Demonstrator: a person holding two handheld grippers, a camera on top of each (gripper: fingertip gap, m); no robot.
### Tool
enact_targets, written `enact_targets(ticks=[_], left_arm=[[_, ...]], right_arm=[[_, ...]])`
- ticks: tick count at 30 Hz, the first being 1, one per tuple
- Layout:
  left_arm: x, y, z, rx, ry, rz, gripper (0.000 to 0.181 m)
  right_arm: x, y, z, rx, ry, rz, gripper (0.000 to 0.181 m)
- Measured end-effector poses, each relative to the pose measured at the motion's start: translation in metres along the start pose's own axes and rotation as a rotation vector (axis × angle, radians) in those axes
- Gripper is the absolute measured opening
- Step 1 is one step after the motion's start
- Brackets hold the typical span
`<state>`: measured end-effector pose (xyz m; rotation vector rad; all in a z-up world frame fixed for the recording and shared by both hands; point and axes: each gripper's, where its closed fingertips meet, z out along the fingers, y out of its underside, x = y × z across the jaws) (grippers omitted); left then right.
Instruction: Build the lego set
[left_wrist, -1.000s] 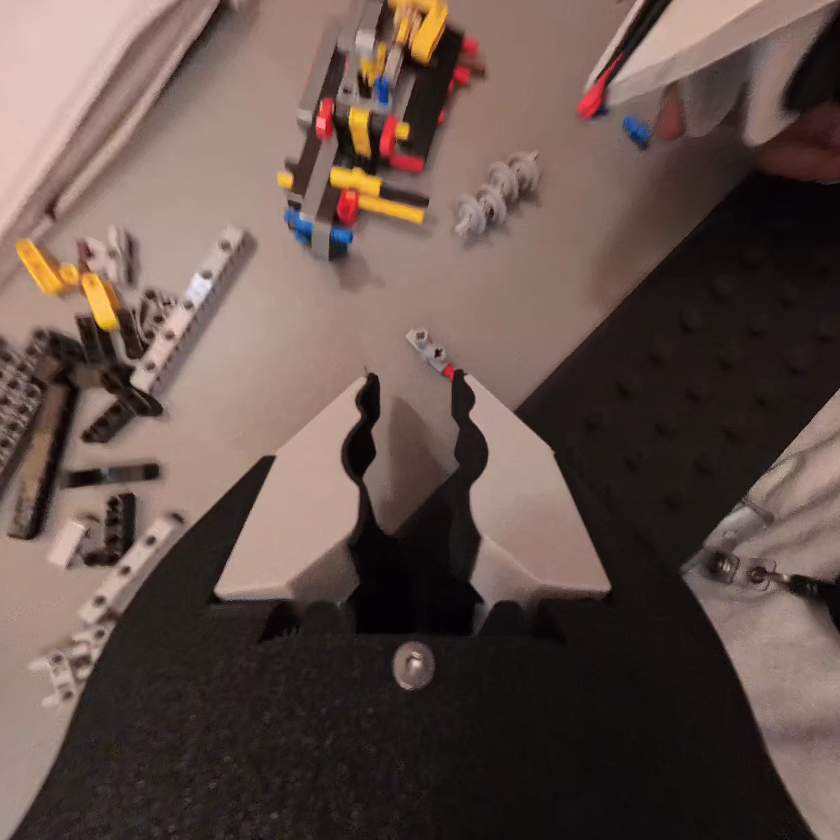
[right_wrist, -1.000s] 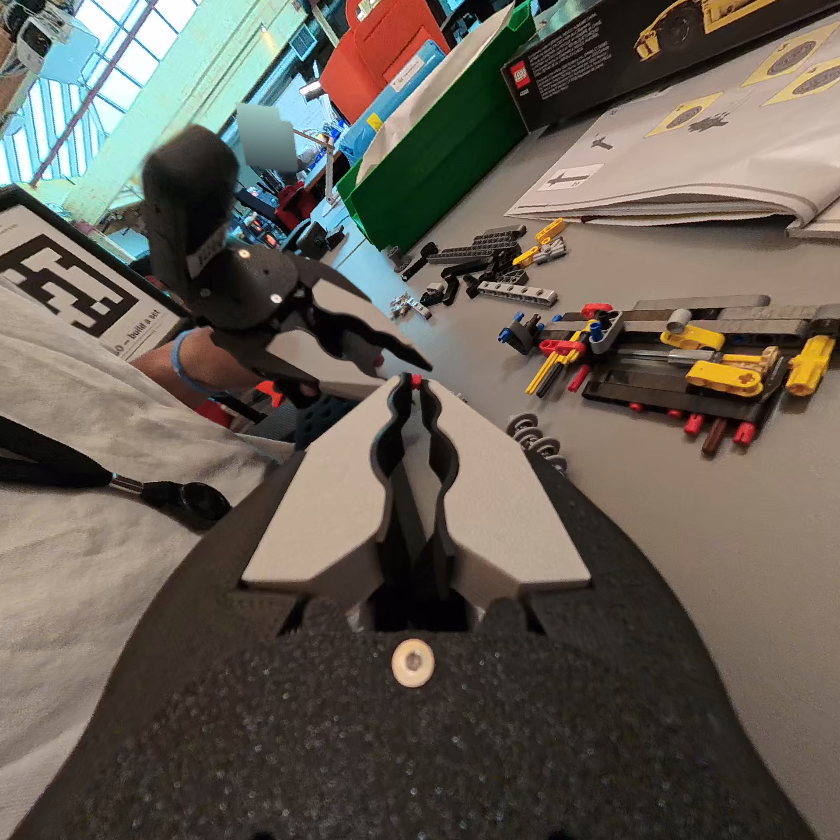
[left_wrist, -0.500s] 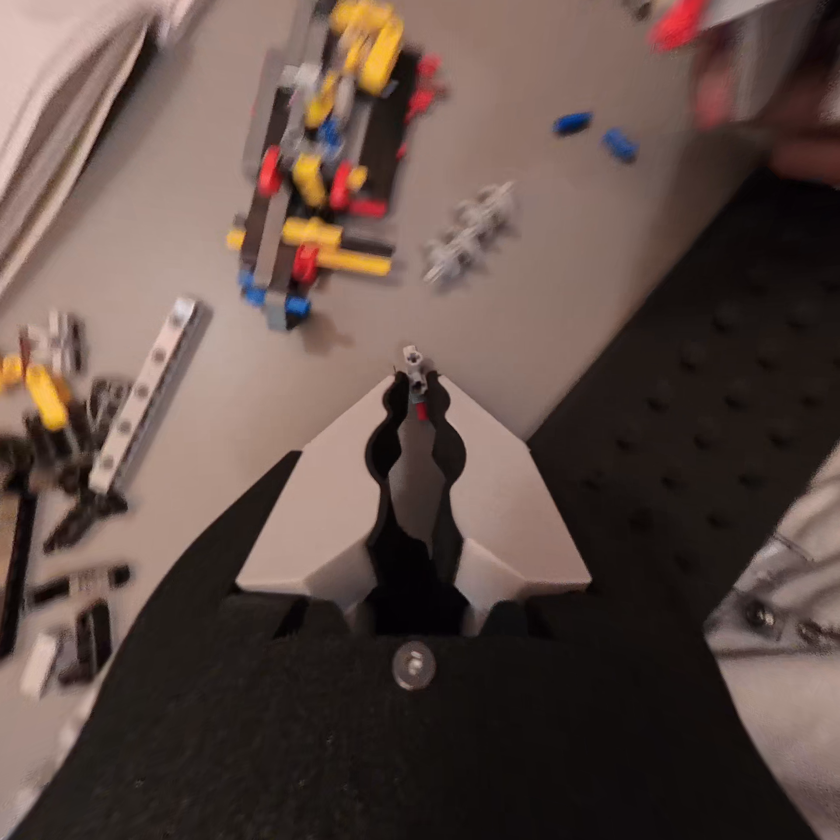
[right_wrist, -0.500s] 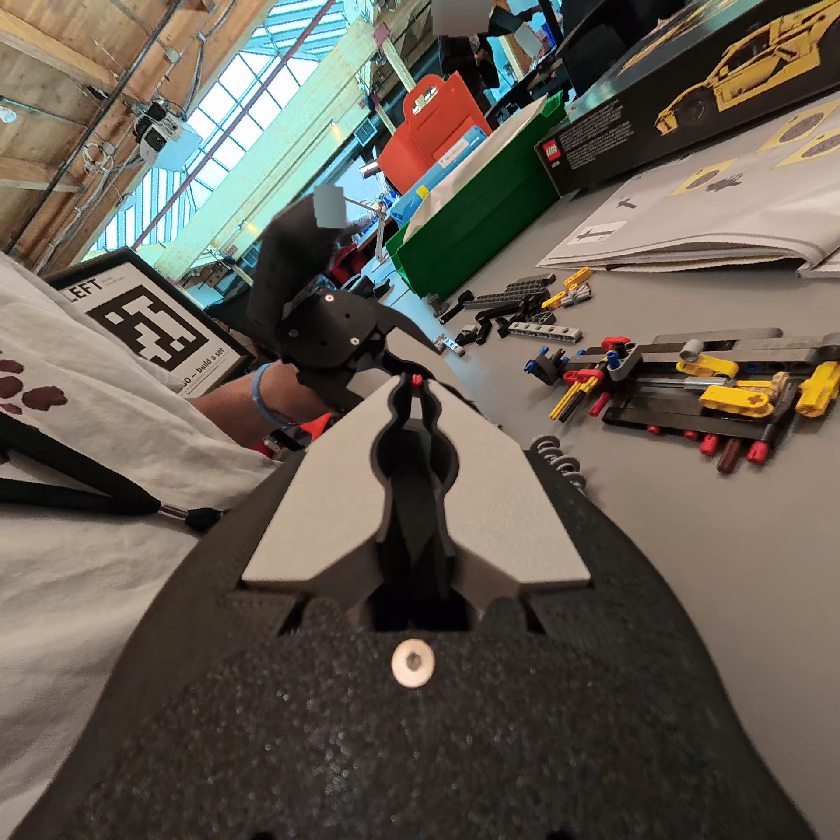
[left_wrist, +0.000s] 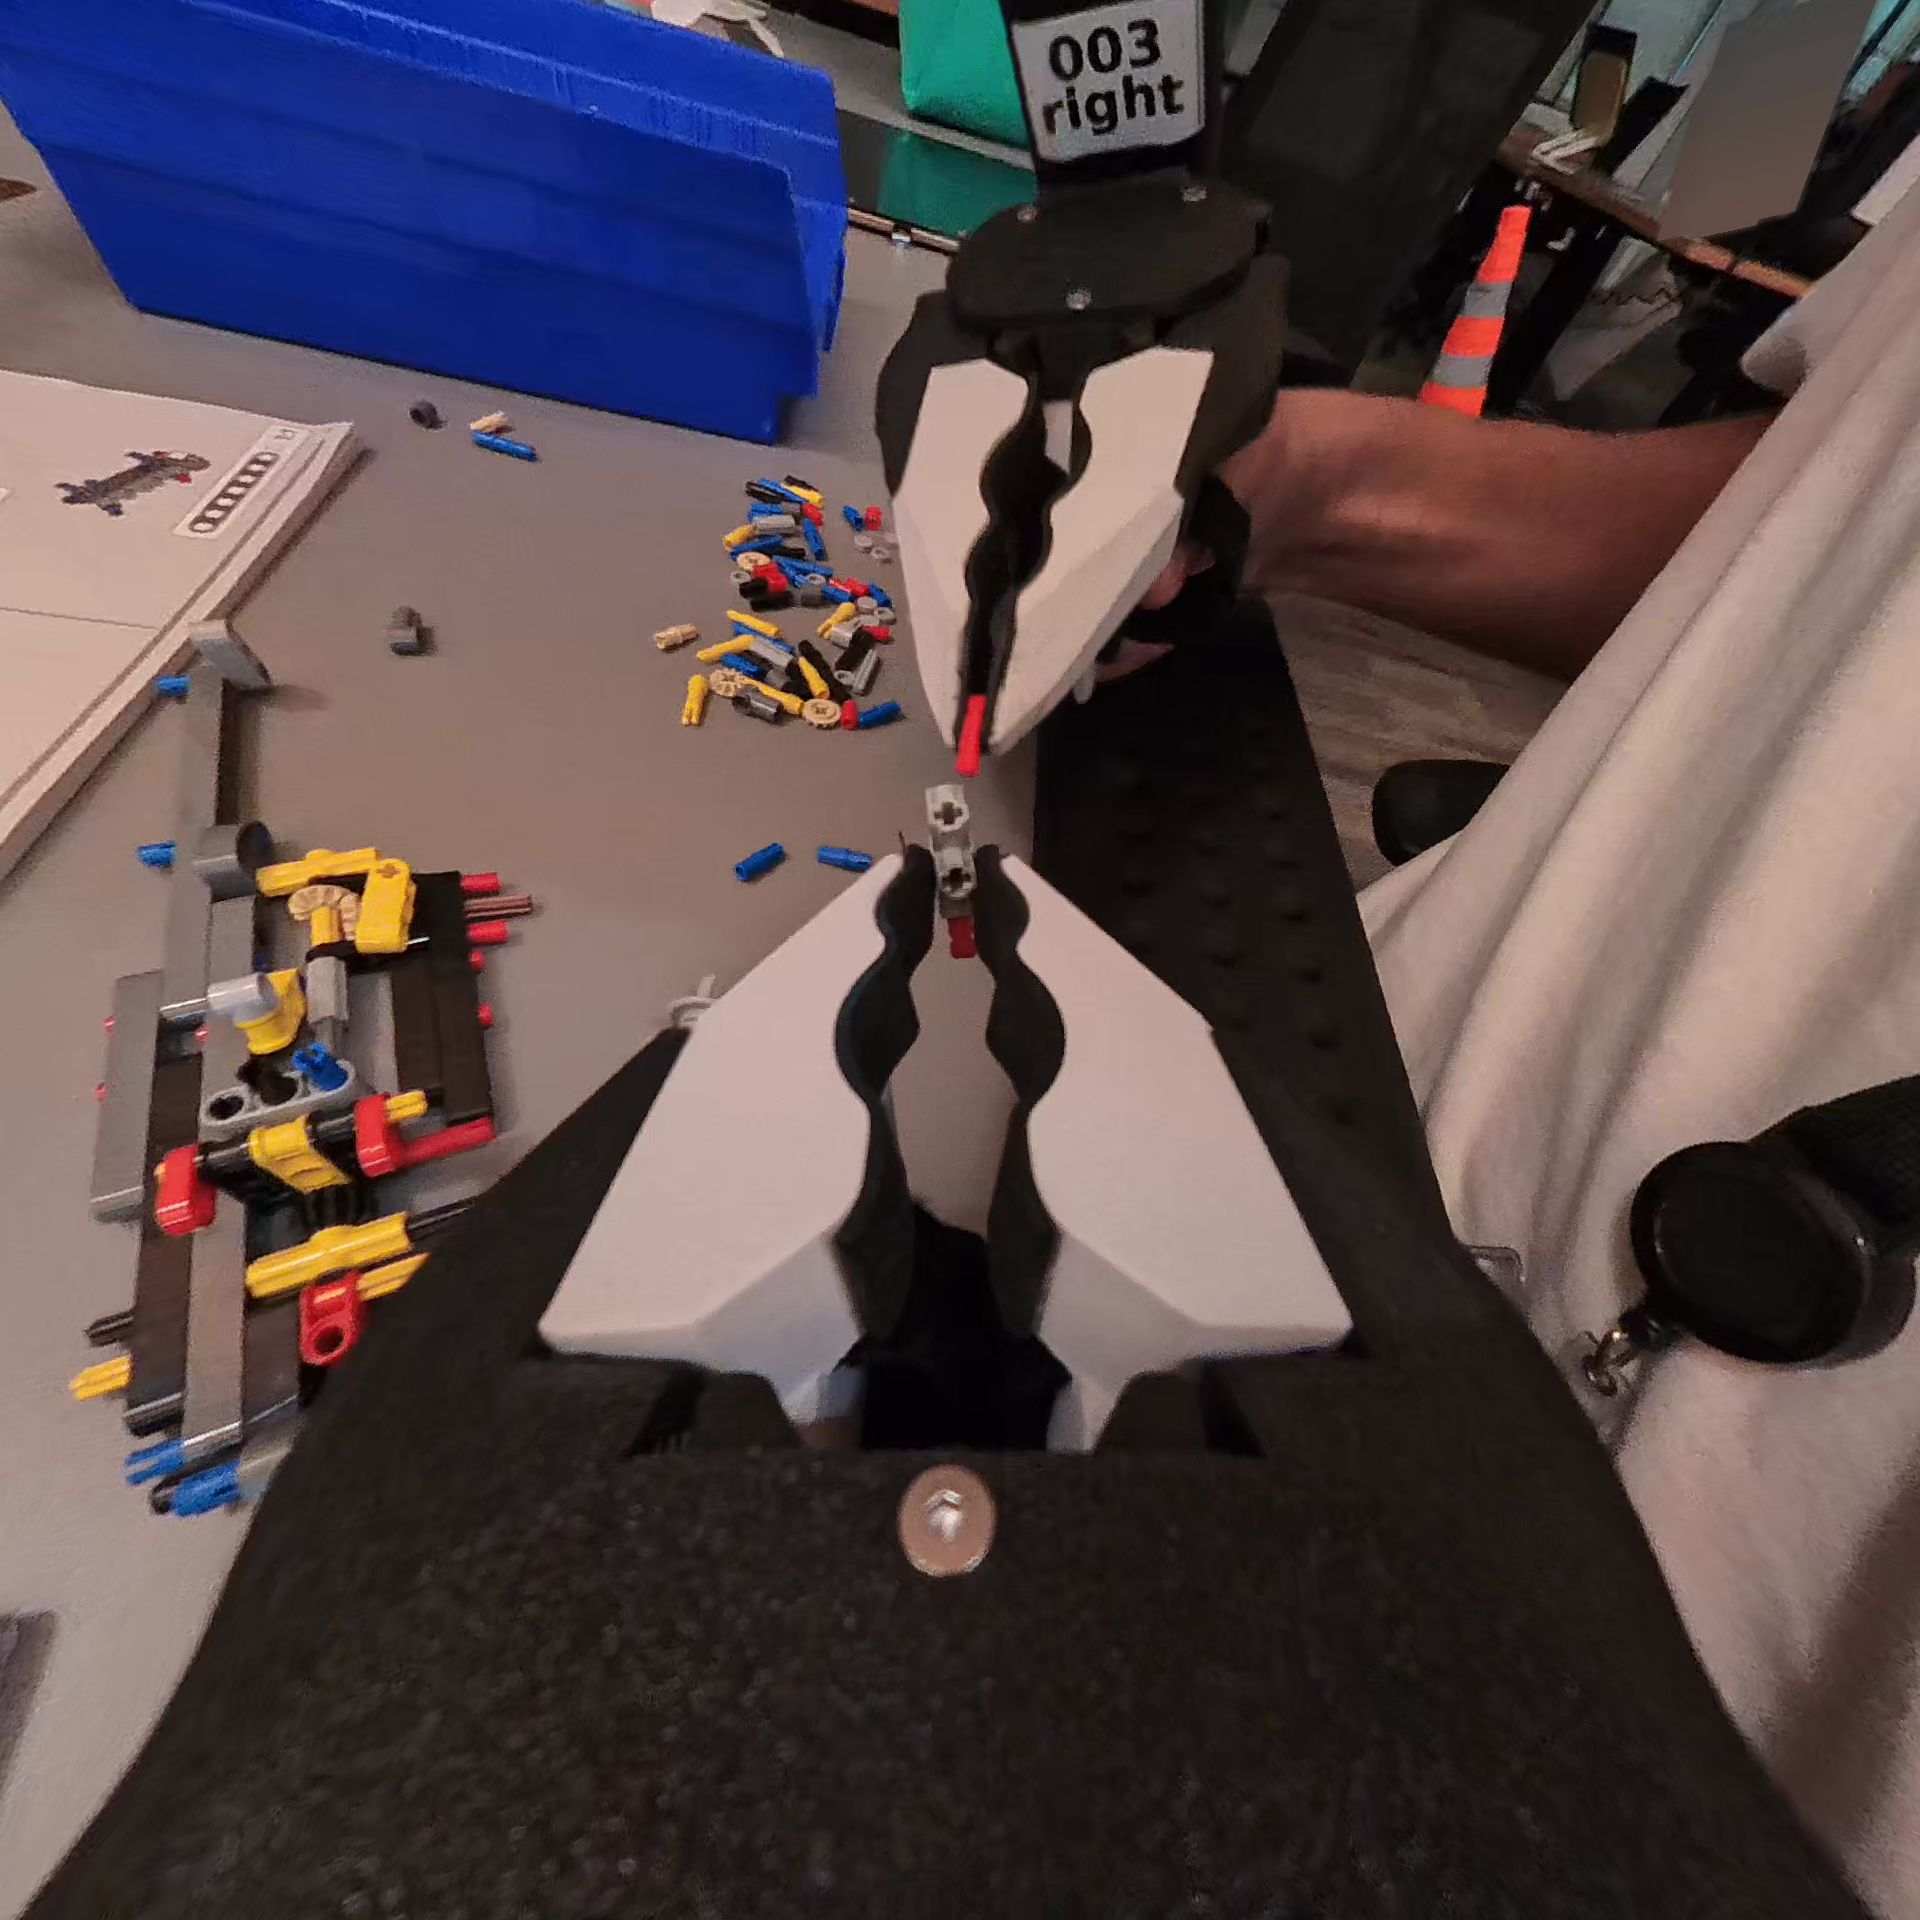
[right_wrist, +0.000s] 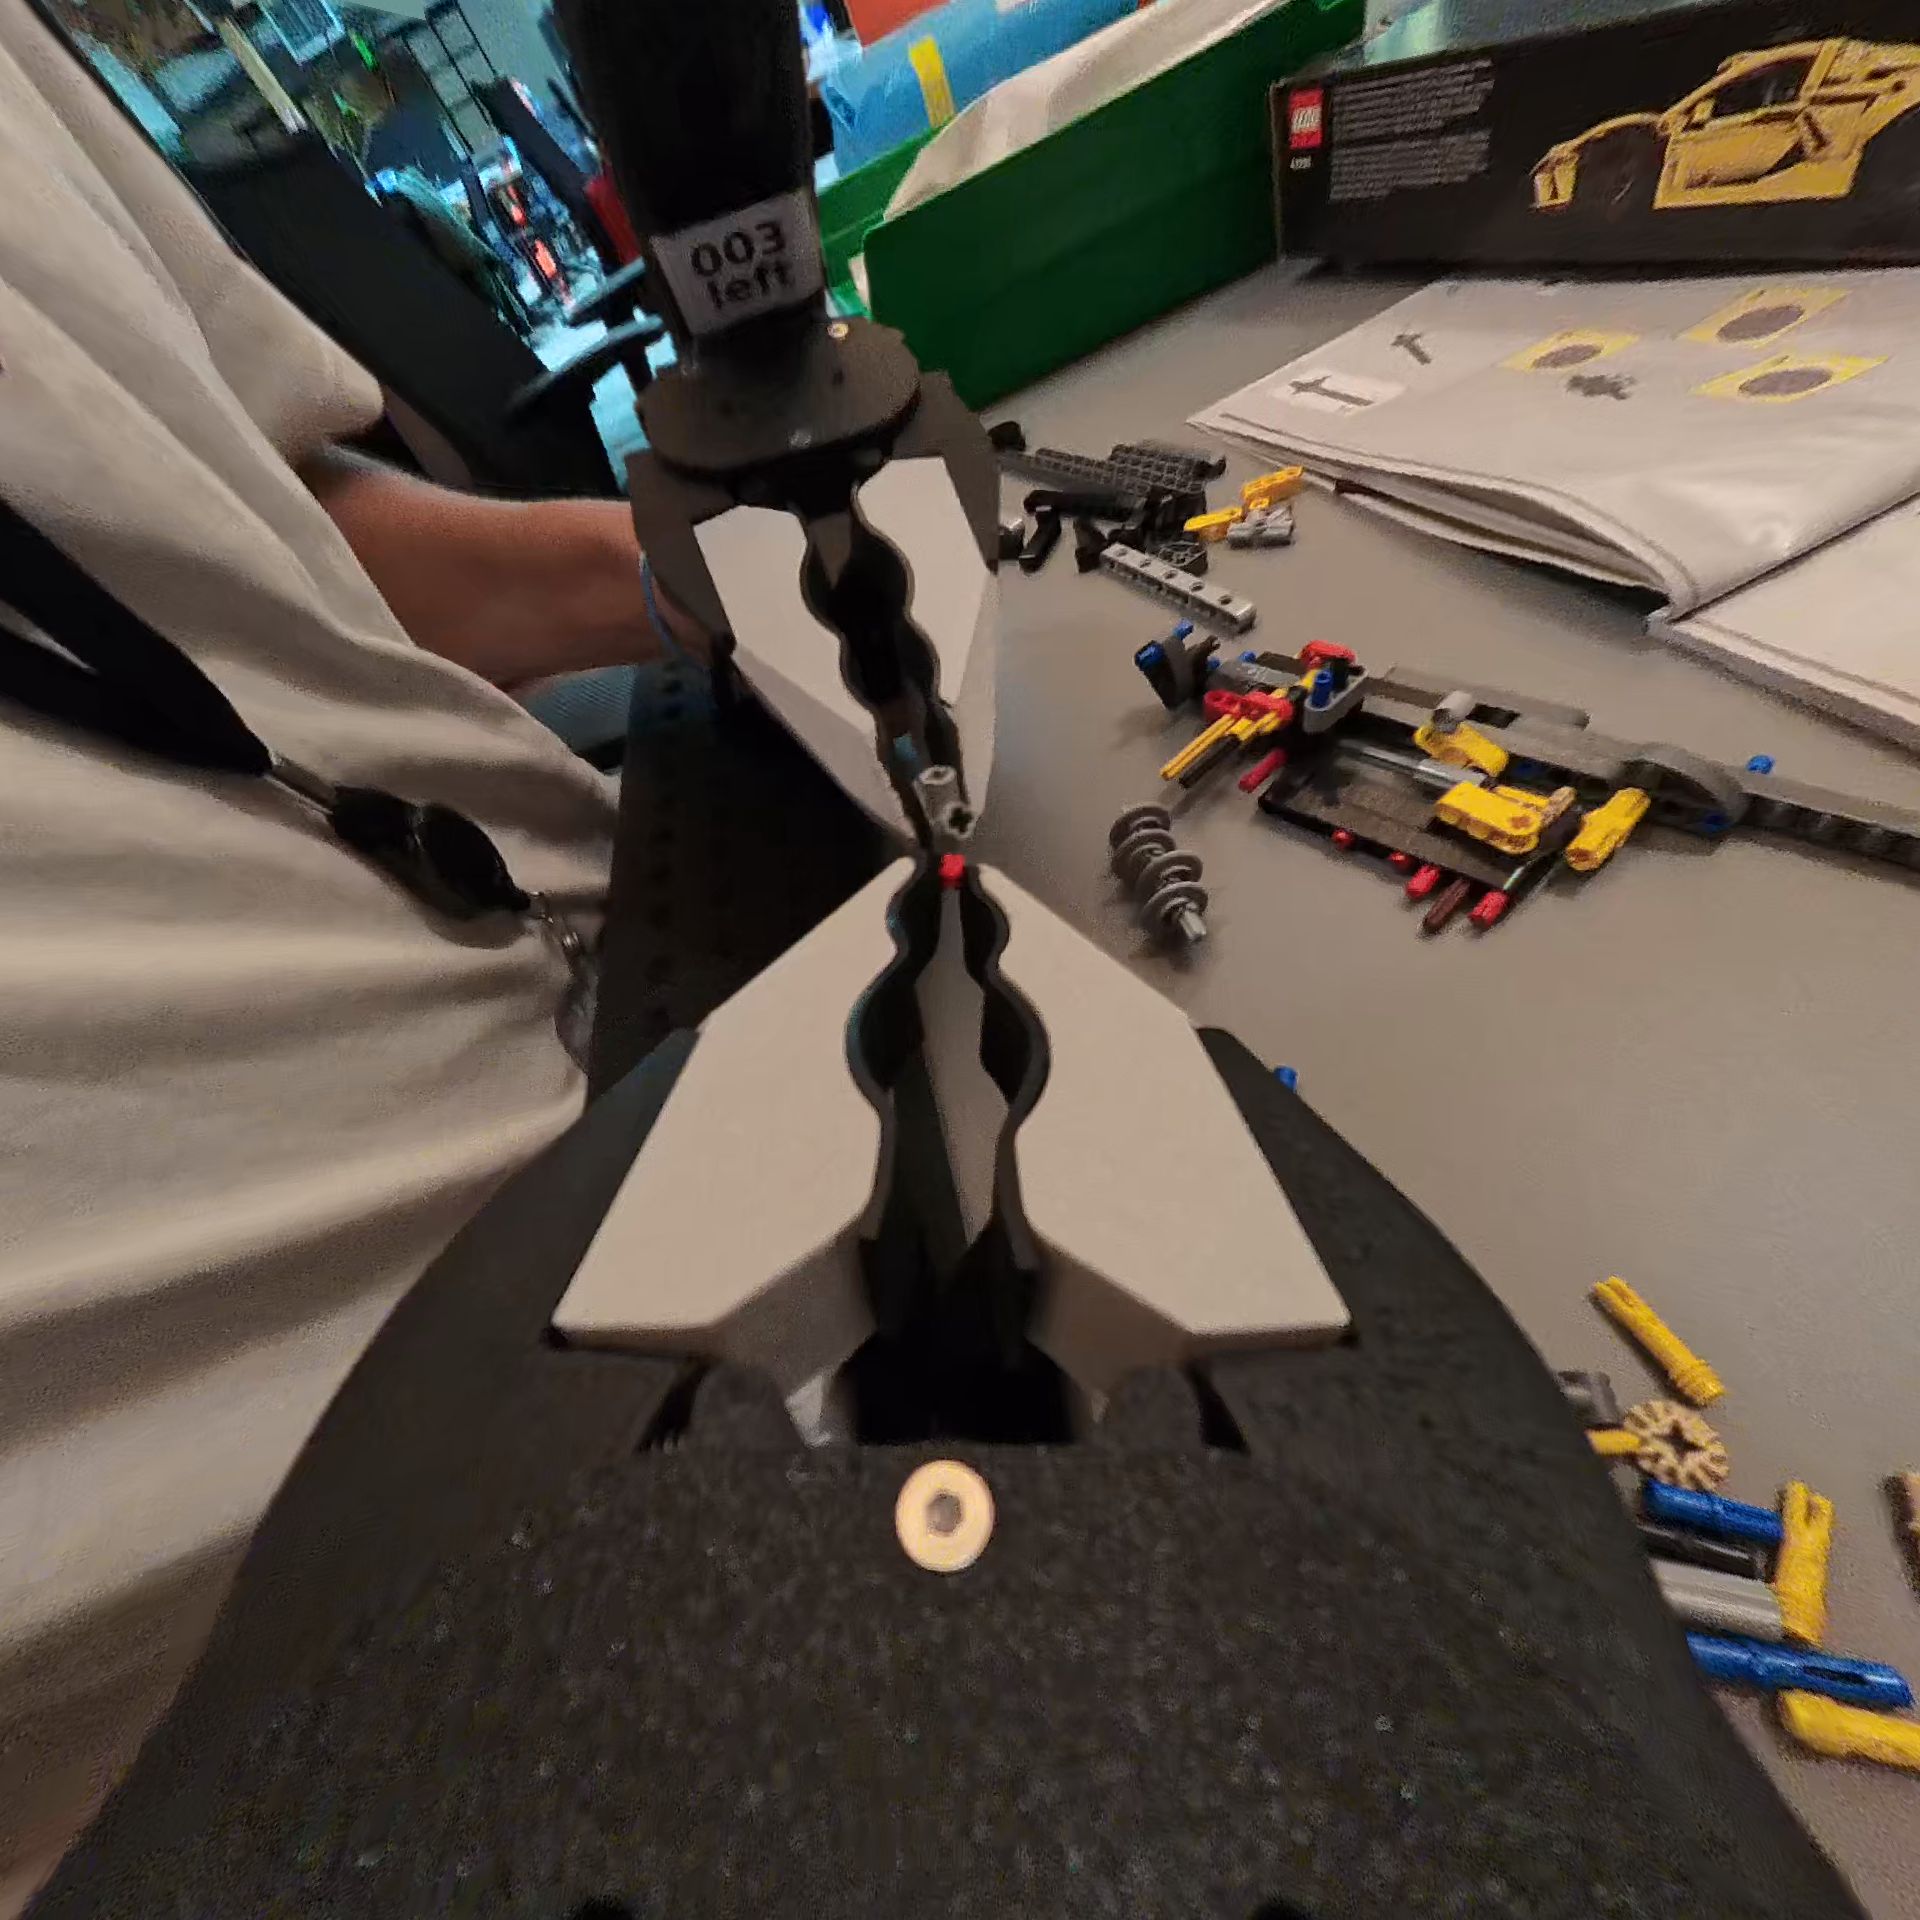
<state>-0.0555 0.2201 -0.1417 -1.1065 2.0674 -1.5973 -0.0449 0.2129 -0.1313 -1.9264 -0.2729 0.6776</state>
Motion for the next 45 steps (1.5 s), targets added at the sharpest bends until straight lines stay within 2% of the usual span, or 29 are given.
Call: enact_targets(ticks=[3, 22, 31, 38, 45], left_arm=[[0.003, 0.002, 0.003, -0.006, 0.015, 0.030, 0.006], [0.010, 0.006, 0.006, -0.010, 0.000, 0.153, 0.006], [0.010, 0.013, 0.009, -0.048, -0.040, 0.218, 0.006], [0.008, 0.014, 0.010, -0.060, -0.059, 0.236, 0.006], [0.008, 0.016, 0.010, -0.069, -0.062, 0.234, 0.006]], right_arm=[[-0.003, -0.006, -0.001, 0.021, -0.007, -0.006, 0.002], [-0.008, 0.006, 0.003, -0.157, -0.072, -0.041, 0.002], [-0.009, 0.014, 0.004, -0.174, -0.096, 0.018, 0.003], [-0.008, 0.016, 0.006, -0.114, -0.069, 0.120, 0.003], [-0.007, 0.017, 0.007, -0.115, -0.028, 0.091, 0.003]])
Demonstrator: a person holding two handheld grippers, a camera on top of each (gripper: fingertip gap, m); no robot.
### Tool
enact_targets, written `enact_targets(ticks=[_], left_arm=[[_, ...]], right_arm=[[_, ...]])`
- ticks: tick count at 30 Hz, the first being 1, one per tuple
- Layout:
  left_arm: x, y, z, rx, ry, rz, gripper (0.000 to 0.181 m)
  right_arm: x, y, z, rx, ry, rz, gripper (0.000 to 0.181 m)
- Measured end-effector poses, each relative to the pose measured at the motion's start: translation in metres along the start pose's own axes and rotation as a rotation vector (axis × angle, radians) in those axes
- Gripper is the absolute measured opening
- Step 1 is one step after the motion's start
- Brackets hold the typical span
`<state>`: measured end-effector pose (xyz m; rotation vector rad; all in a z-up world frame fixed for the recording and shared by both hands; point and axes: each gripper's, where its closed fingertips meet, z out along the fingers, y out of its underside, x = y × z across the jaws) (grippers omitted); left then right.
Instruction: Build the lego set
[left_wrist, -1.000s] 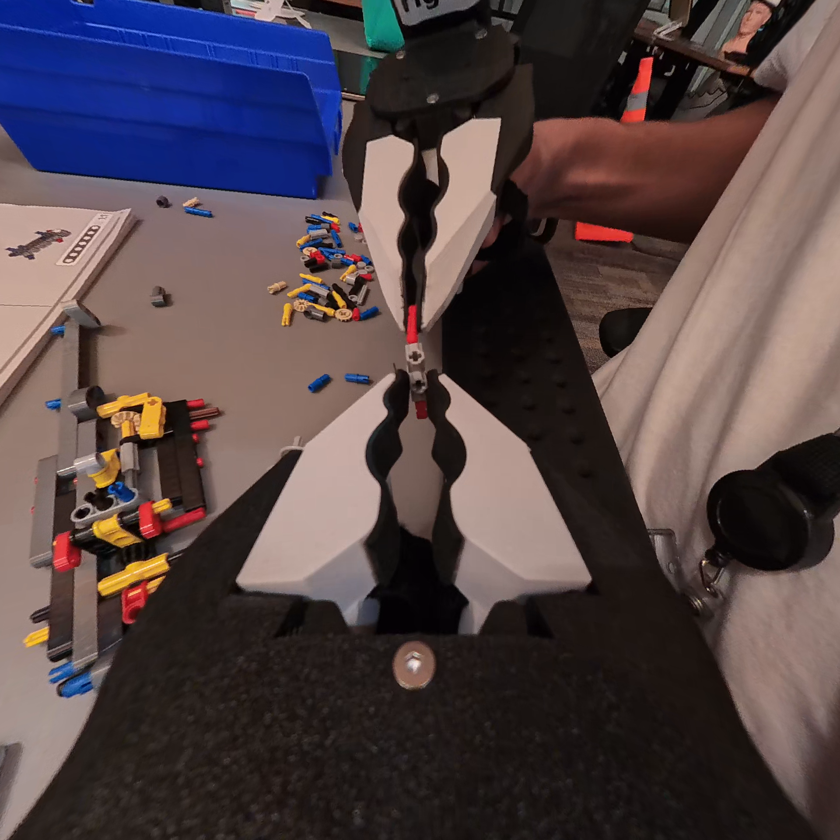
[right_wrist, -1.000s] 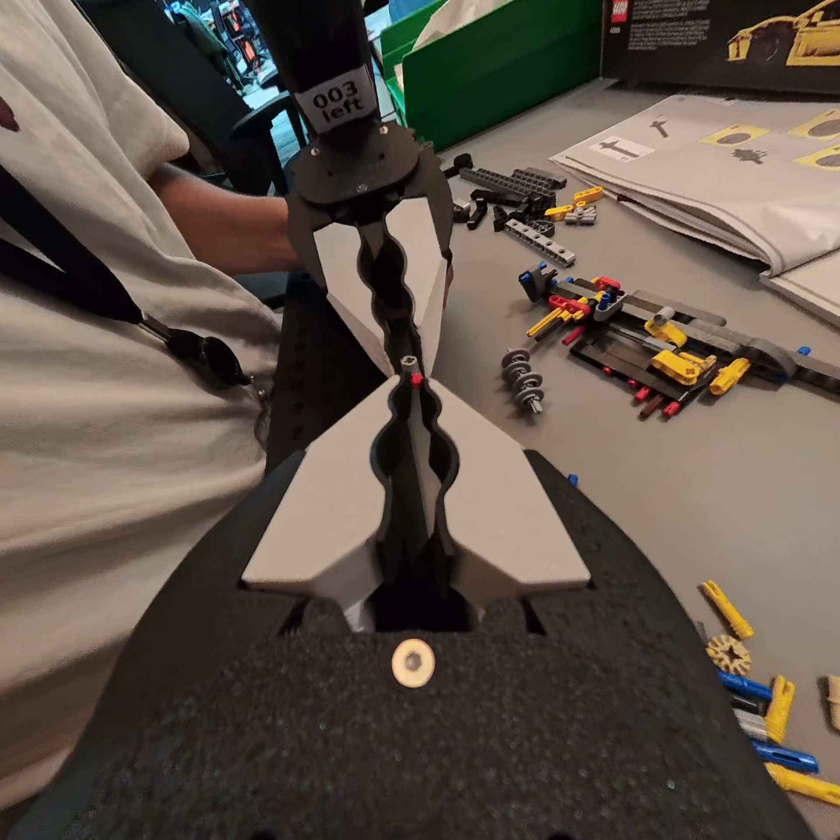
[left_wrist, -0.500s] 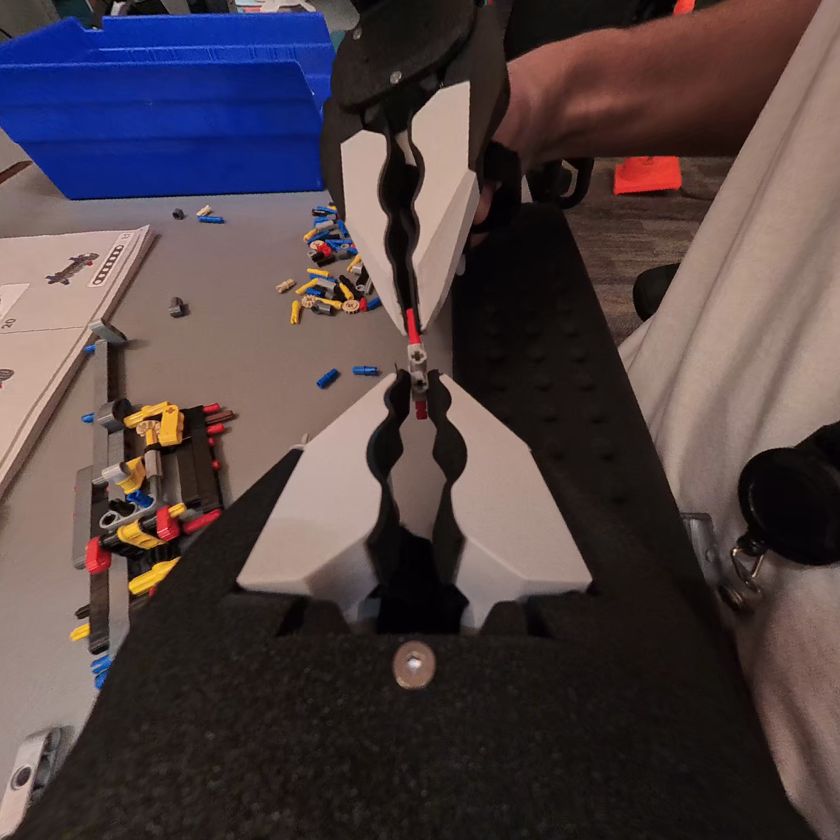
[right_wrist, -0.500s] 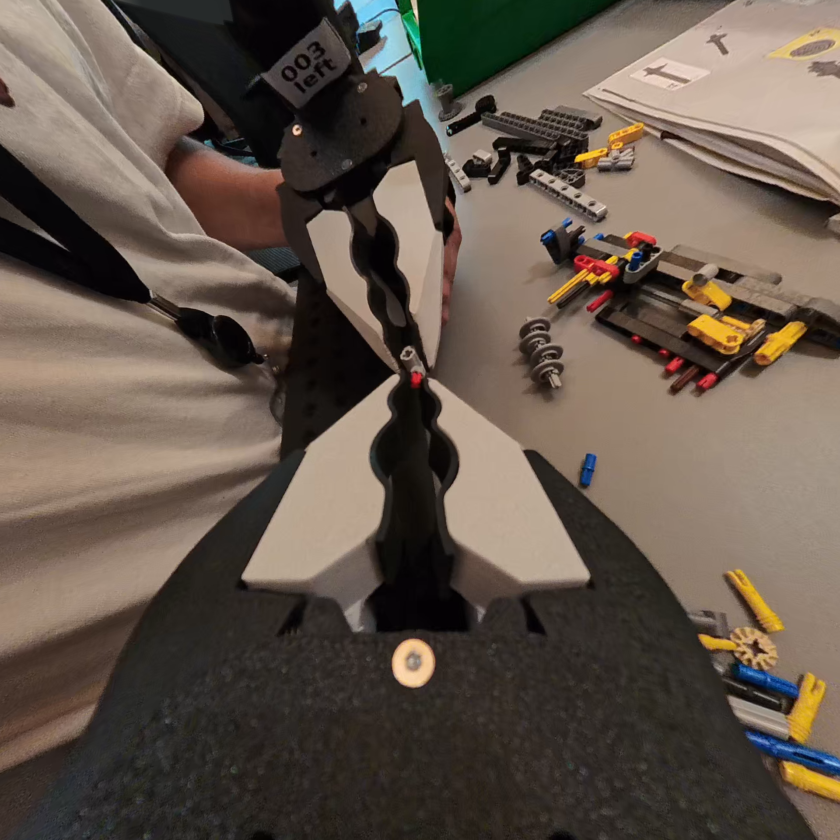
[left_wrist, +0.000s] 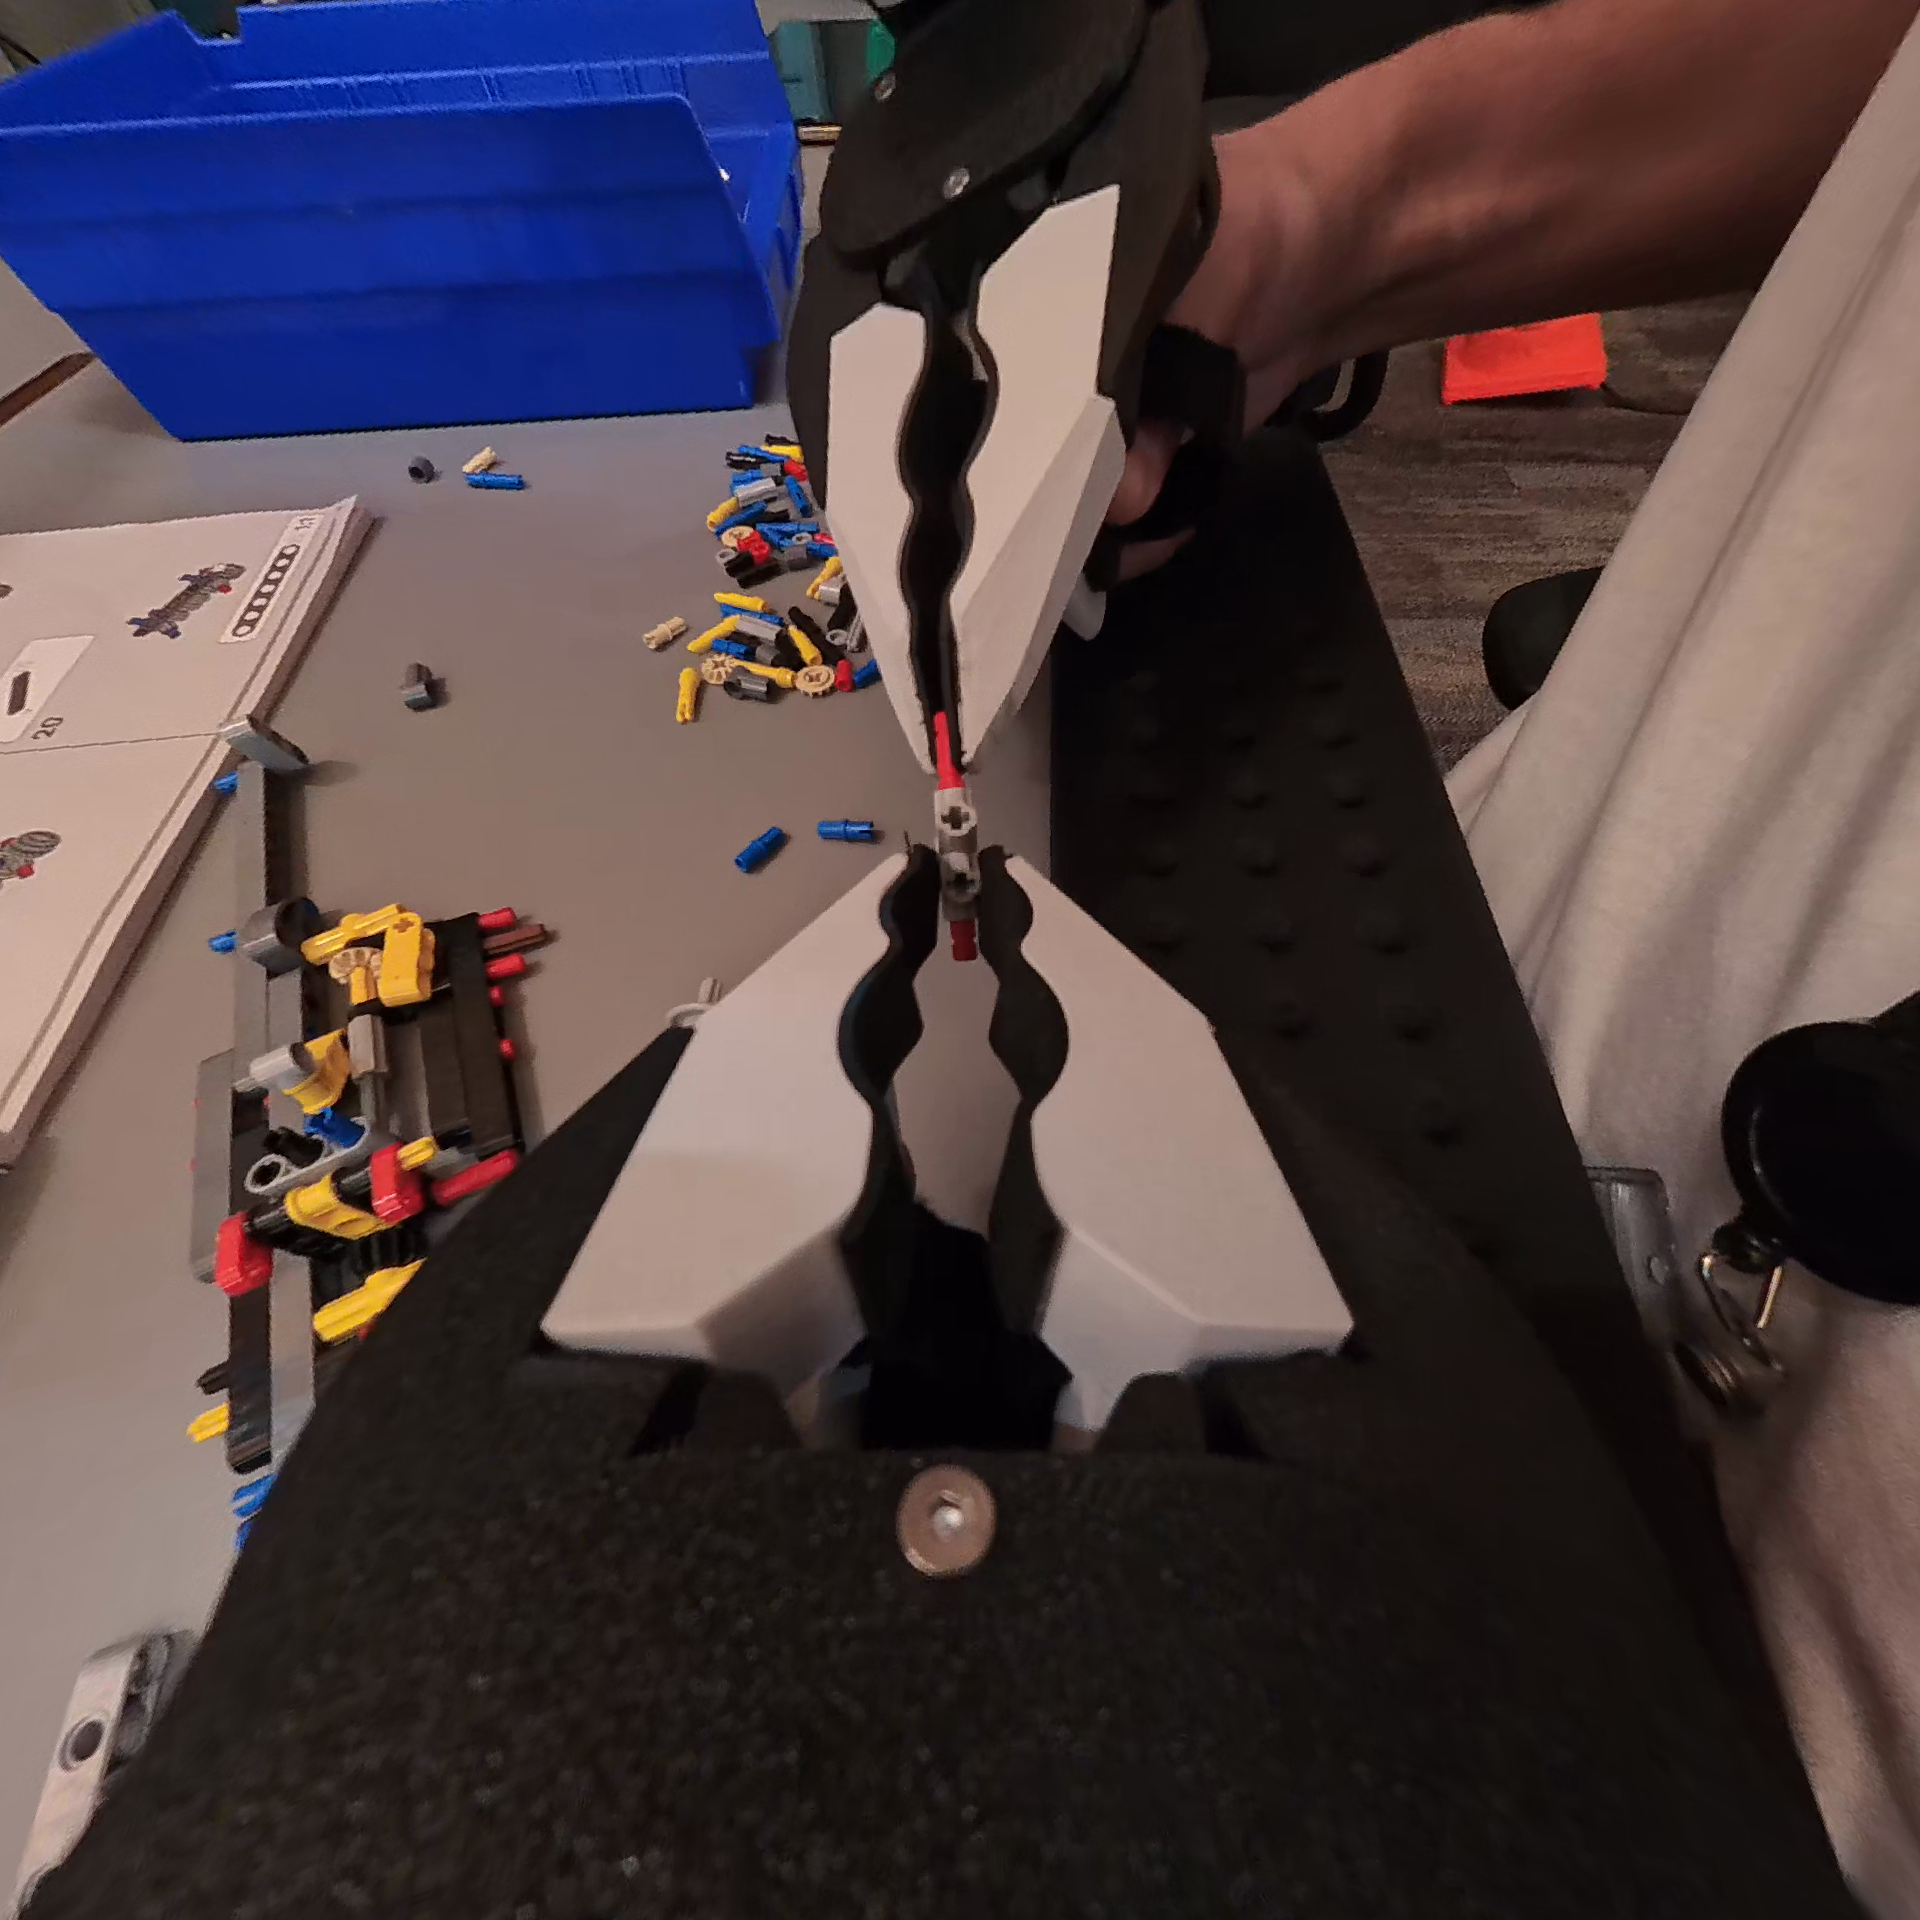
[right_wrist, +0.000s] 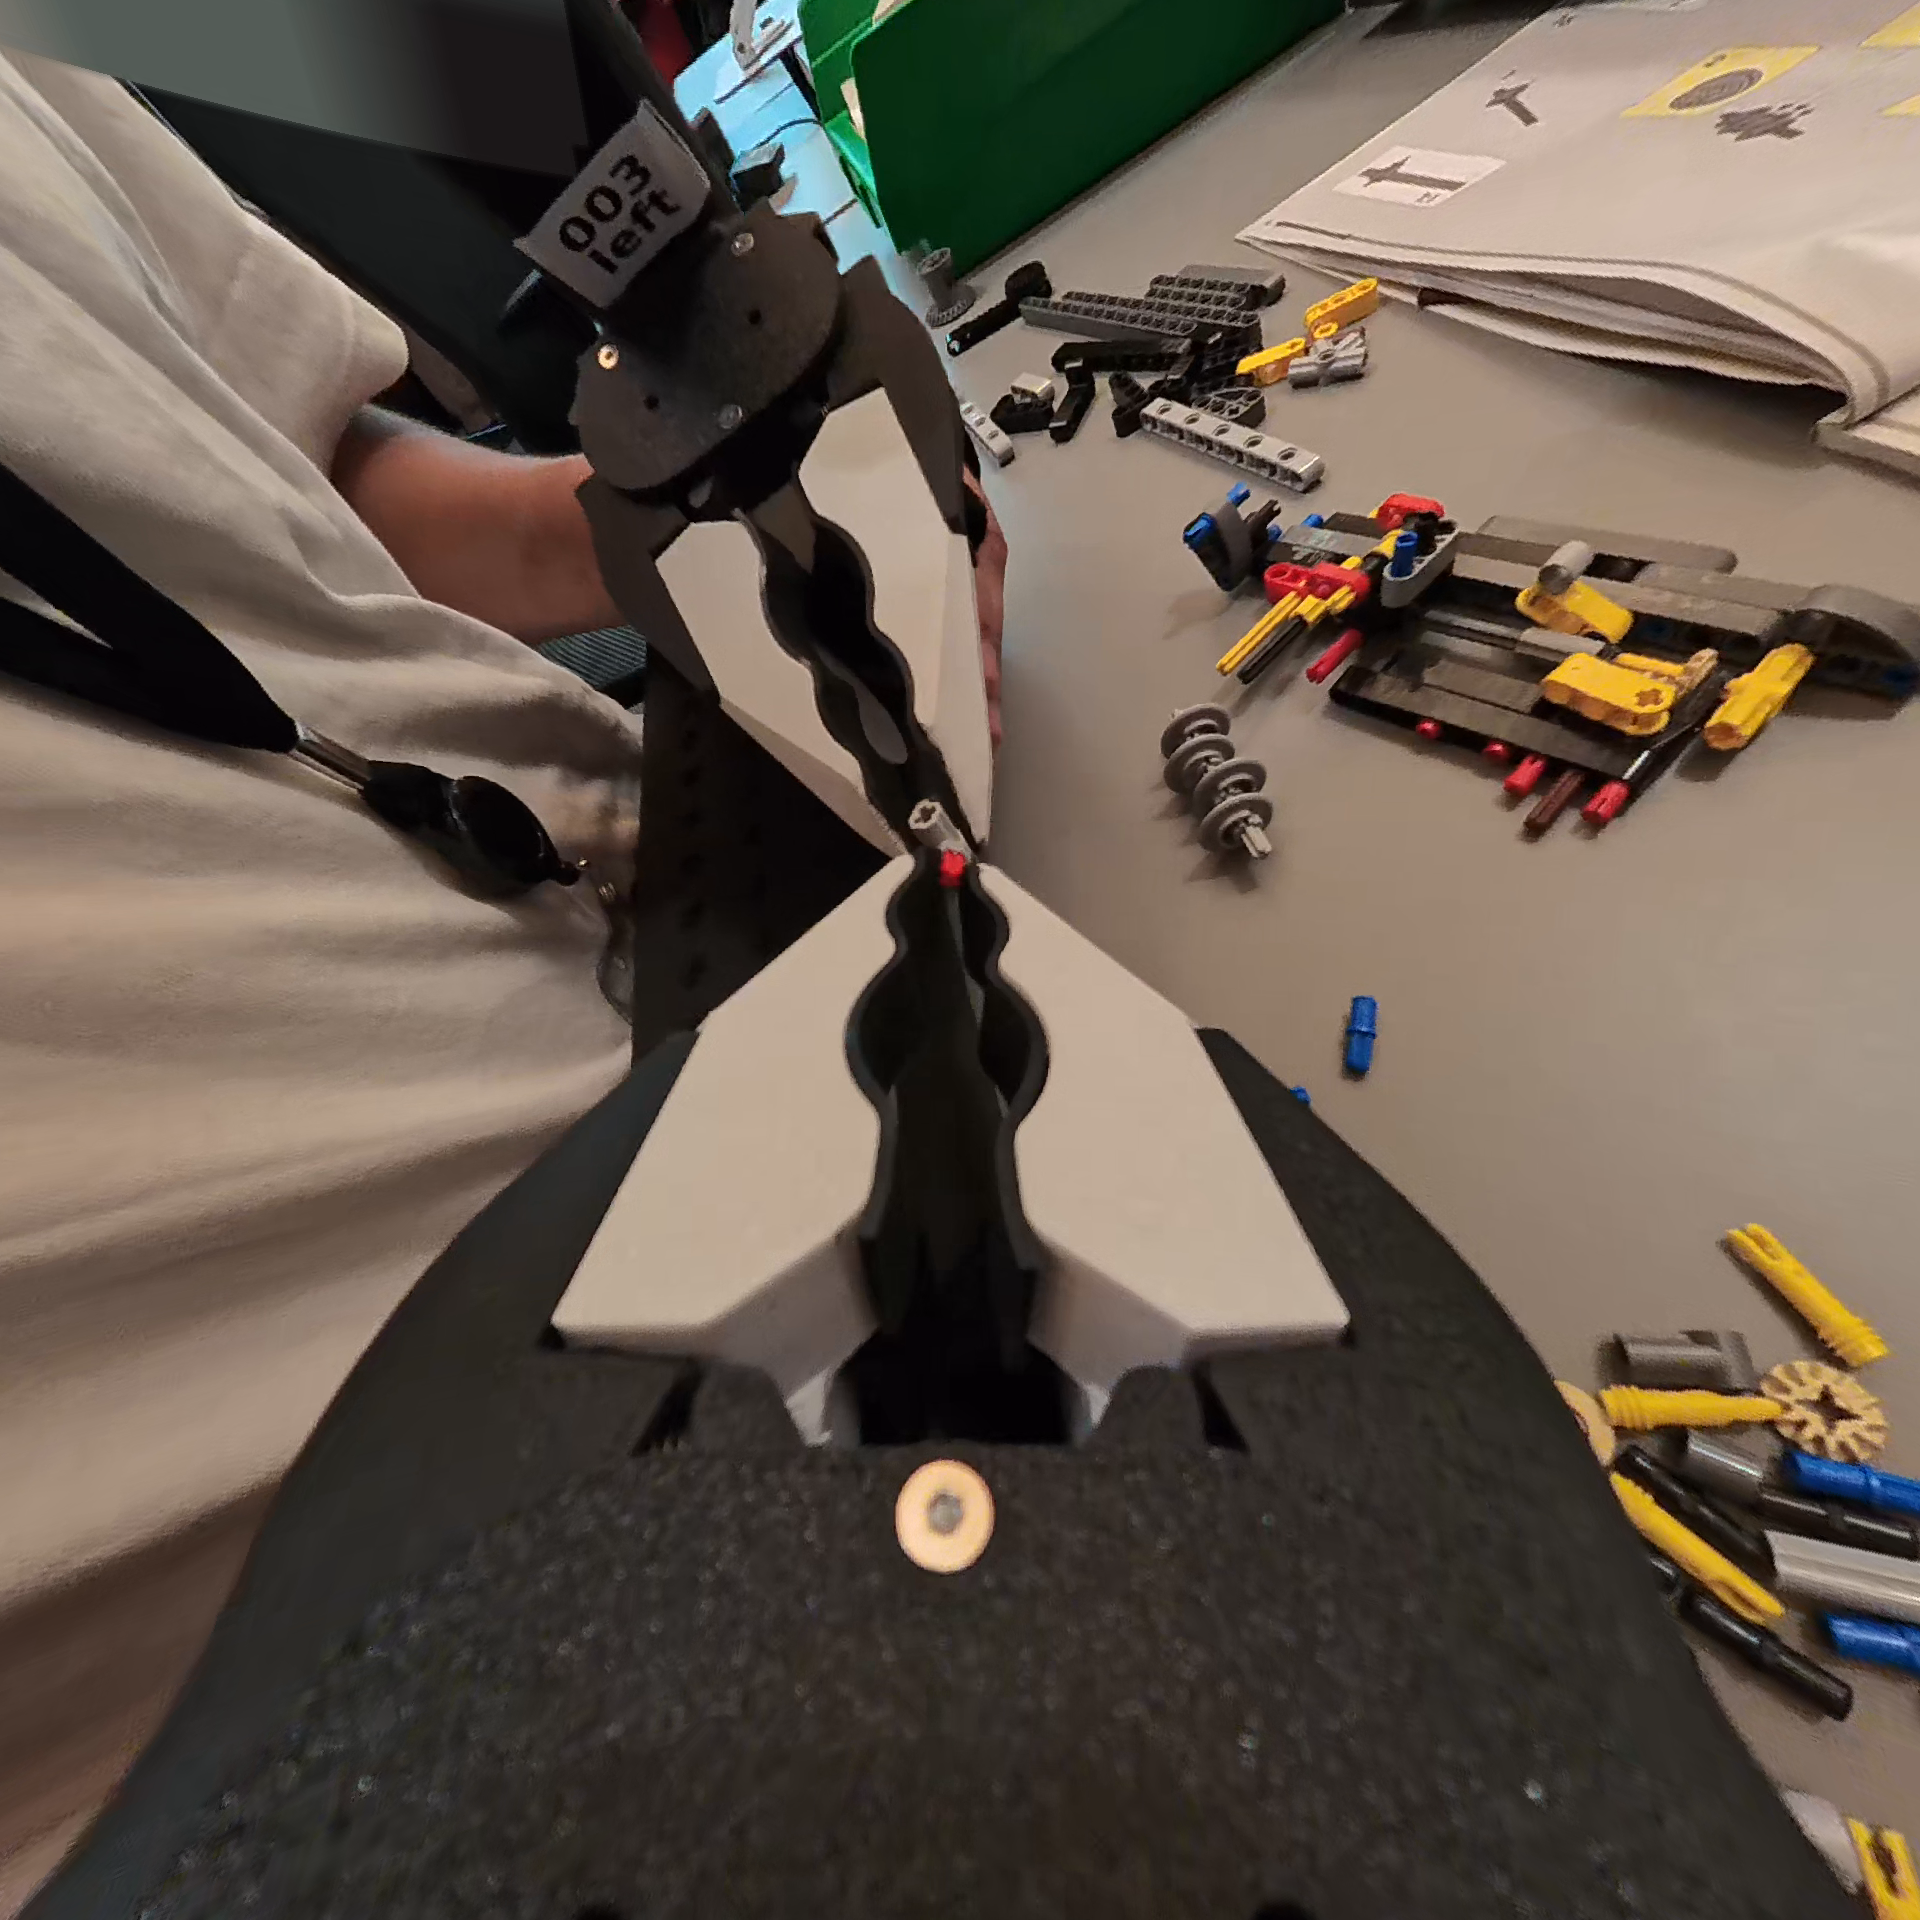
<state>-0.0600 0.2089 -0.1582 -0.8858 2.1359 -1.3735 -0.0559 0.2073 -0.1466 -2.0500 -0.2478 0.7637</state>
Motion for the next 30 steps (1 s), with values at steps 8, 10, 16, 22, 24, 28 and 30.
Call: enact_targets(ticks=[8, 10, 16, 22, 24, 28, 30], left_arm=[[0.001, 0.002, 0.001, -0.015, 0.004, 0.009, 0.006], [0.002, 0.005, 0.003, -0.033, -0.002, 0.028, 0.007], [0.002, -0.003, -0.002, 0.025, 0.011, 0.002, 0.006], [0.004, -0.016, -0.007, 0.112, 0.050, -0.042, 0.006], [0.004, -0.021, -0.010, 0.148, 0.067, -0.059, 0.006], [0.004, -0.026, -0.014, 0.183, 0.087, -0.081, 0.006], [0.003, -0.025, -0.014, 0.183, 0.087, -0.090, 0.006]], right_arm=[[0.001, 0.004, 0.002, -0.062, 0.048, -0.079, 0.003], [0.003, 0.007, 0.003, -0.060, 0.040, -0.059, 0.003], [-0.001, 0.003, 0.002, 0.005, -0.063, 0.086, 0.003], [-0.011, -0.009, -0.005, 0.106, -0.199, 0.221, 0.004], [-0.013, -0.015, -0.006, 0.135, -0.227, 0.250, 0.002], [-0.015, -0.018, -0.006, 0.146, -0.252, 0.277, 0.002], [-0.014, -0.017, -0.005, 0.146, -0.244, 0.279, 0.003]])
